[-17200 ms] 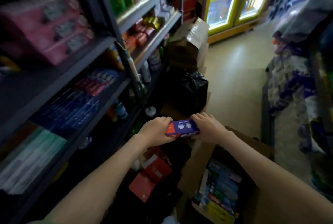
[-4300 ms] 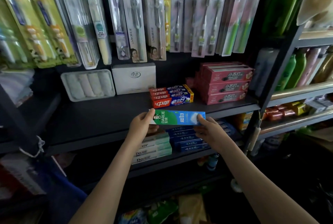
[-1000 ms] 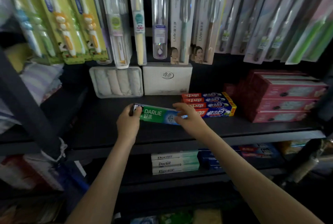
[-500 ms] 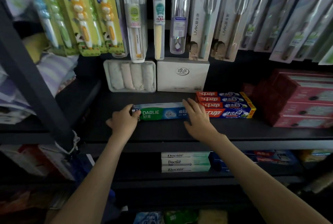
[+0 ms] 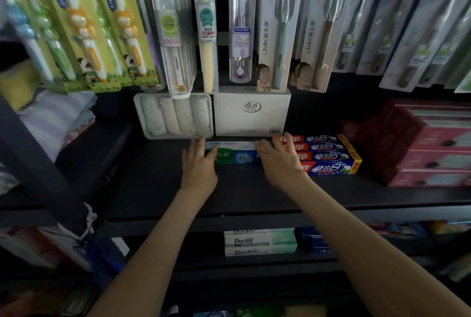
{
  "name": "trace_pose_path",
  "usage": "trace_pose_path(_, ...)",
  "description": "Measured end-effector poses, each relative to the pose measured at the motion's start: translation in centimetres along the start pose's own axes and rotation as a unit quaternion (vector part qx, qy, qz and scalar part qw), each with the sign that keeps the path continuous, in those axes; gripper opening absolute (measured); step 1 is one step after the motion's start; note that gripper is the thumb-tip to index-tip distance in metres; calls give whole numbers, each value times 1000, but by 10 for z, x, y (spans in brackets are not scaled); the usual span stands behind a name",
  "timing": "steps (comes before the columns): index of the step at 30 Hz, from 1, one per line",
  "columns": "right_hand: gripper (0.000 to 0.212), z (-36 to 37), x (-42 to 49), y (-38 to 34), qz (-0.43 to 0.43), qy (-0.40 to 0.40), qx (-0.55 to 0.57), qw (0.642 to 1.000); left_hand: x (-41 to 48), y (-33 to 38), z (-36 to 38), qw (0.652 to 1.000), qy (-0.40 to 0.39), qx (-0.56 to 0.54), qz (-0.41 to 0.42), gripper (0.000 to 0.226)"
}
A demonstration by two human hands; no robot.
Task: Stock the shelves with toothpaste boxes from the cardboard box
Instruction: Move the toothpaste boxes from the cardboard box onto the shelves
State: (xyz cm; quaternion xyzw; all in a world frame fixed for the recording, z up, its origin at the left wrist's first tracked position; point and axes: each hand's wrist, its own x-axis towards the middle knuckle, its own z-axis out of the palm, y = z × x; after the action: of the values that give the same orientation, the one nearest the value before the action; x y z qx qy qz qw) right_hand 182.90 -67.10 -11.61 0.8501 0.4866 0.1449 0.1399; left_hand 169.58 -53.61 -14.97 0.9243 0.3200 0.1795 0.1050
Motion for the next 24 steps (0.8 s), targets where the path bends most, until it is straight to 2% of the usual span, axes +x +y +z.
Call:
trace_pose_path(3,68,3,11,7,22,-11,29,999,11,2,0,999,-43,-22,13,71)
trace_pose_path(9,89,16,12,7,26,-14,27,999,22,8,2,997,-70,8,11,74)
trace_pose_path(13,80,17,6,10,24,21,56,998,21,12,0,996,-90,22,2,76)
trace_pose_path(16,69,17,-8,11,38,72,128,988,9,21,4,999,-47,25,-10,68)
trace_pose_path(18,60,18,-23,12,43,115,189,974,-5,37,8,1000,-1,-18,1,60)
trace_pose_path(21,45,25,-63,17,59,223,271,935,-40,78,15,987,68,-124,83,47)
trace_pose_path(22,39,30,-81,21,68,247,307,916,-55,95,18,978,72,-157,118,42)
trace_pose_path(24,29,36,-125,33,98,233,423,870,-80,127,26,961,44,-208,178,31)
